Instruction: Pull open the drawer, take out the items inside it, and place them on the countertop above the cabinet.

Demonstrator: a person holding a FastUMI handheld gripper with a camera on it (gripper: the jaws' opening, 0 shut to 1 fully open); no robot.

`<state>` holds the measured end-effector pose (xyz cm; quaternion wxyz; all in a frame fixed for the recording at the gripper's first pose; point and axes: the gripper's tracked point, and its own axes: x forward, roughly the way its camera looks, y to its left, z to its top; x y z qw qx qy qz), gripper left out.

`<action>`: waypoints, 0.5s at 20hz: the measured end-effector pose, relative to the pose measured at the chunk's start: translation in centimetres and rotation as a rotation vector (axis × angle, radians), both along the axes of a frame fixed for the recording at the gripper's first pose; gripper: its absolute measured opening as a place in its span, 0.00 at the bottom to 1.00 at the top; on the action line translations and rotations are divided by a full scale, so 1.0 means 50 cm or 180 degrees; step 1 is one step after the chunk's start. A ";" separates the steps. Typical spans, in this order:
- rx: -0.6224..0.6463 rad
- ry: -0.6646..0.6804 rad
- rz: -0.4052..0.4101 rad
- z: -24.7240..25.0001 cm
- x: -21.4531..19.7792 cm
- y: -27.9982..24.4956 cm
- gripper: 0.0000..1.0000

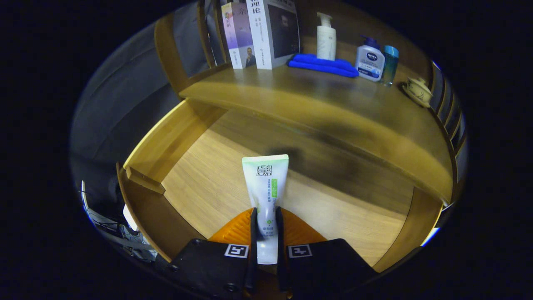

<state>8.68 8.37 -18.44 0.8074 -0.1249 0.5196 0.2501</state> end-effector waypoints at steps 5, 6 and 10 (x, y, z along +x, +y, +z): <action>0.0118 -0.0080 0.0079 0.046 -0.010 0.003 0.20; 0.0143 -0.0080 0.0092 0.054 -0.013 0.003 0.20; 0.0302 -0.0117 0.0126 0.094 -0.025 0.009 0.20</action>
